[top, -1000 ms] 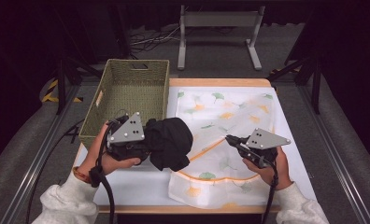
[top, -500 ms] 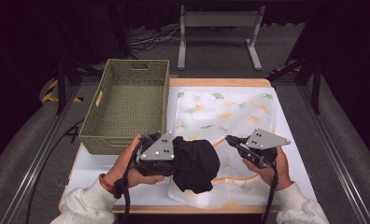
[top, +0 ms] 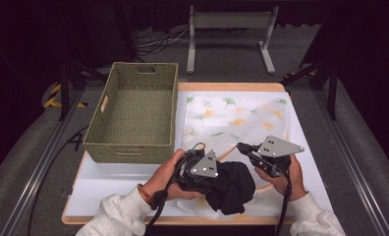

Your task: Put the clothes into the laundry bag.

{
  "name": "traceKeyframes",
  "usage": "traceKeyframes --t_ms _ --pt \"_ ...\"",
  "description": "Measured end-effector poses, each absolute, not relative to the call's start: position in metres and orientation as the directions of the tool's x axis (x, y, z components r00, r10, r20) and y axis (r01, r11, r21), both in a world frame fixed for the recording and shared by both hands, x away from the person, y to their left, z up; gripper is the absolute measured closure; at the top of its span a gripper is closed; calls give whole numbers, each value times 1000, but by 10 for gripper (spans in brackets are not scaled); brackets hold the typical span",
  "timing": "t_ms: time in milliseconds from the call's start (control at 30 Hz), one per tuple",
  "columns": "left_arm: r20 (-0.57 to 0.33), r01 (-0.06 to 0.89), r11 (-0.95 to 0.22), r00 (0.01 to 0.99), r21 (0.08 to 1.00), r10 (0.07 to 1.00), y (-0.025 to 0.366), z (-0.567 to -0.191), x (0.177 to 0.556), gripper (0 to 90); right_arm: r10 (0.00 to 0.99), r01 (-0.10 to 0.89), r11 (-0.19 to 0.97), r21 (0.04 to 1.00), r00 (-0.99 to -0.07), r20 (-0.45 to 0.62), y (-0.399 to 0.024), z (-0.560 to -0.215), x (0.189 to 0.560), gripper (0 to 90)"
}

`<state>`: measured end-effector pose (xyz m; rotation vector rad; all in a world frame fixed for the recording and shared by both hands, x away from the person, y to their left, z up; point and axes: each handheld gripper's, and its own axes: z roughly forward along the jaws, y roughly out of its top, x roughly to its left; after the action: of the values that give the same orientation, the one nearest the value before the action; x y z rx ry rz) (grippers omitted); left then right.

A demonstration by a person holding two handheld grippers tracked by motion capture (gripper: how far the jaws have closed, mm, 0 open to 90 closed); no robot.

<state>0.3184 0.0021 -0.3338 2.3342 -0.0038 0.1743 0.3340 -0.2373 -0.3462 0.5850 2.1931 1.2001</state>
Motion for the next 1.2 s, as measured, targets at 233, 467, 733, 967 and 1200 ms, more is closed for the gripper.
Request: traceKeyframes --t_ms 233,467,733,967,1200 --pt "112 -34 -752 992 658 53 -17 -356 321 626 606 103 508 855 -748 -270 -234 -347 334 889" --pt "120 20 -808 987 589 111 -31 -368 328 624 594 96 517 850 -756 -276 -231 -348 333 889" --pt "108 77 -843 981 532 158 -48 -378 339 611 584 92 524 847 -762 -279 -228 -349 332 889" --pt "92 117 -852 977 511 190 -58 -389 345 583 580 95 530 843 -766 -278 -227 -350 332 889" --pt "68 139 -830 976 541 208 -56 -388 347 436 582 99 530 842 -765 -276 -227 -350 333 889"
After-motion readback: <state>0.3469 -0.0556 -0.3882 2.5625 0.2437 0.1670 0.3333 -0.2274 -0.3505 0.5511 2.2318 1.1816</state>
